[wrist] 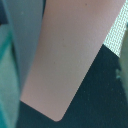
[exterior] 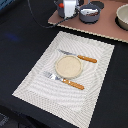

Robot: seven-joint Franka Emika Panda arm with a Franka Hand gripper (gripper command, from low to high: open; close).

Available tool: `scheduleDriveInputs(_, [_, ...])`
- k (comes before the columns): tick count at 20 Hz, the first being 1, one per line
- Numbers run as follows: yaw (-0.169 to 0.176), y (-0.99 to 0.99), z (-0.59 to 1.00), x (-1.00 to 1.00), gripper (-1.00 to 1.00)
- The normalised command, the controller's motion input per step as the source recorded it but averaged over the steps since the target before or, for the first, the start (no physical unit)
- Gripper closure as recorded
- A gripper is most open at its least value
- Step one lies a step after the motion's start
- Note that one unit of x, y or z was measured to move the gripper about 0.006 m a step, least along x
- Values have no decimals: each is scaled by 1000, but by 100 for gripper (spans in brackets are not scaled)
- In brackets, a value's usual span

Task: Interact with the objects in diverse but meaningful ways.

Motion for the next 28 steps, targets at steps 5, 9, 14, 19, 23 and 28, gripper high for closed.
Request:
scheduleDriveInputs(5, [0, 108, 0, 0, 100])
scheduleDriveInputs(9, [15, 221, 0, 0, 100])
scheduleDriveInputs(14, [44, 285, 165, 1, 100])
scheduleDriveInputs(19, [63, -229, 958, -131, 100])
scheduleDriveInputs(23, [47, -582, 739, -361, 100])
scheduleDriveInputs(28, [8, -756, 458, -304, 100])
